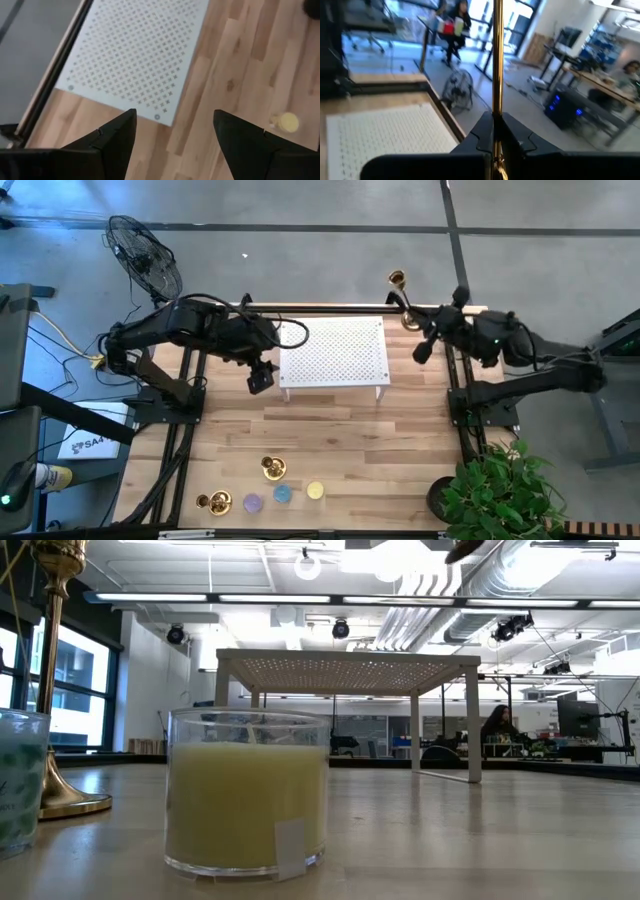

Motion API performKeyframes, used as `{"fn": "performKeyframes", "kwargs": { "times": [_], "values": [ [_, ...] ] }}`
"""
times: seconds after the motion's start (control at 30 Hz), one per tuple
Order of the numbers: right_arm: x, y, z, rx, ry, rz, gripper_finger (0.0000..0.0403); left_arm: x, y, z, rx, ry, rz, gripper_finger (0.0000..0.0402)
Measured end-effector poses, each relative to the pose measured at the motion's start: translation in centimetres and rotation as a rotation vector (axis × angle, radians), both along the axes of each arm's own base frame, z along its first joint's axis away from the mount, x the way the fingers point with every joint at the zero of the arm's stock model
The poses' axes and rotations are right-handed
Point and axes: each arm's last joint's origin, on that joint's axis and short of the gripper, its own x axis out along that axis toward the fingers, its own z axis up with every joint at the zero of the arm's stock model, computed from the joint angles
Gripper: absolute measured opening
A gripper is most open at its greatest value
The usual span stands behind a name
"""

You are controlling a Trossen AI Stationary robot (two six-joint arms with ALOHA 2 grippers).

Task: Pick & Place candle stick holders
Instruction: Put the middle gold candle holder on the shelf

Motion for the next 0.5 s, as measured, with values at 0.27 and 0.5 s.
{"fn": "performKeyframes", "kwargs": {
  "times": [0.27,0.5],
  "values": [
    [1.9,-3.3,0.8,-0.023,-0.118,0.131,0.0007,-0.1,0.2,0.1,0.059,-0.006,0.061,0.0259],
    [5.1,-8.0,-2.2,0.103,-0.202,0.253,0.0006,-0.1,0.2,0.1,0.060,-0.006,0.062,0.0259]
  ]
}}
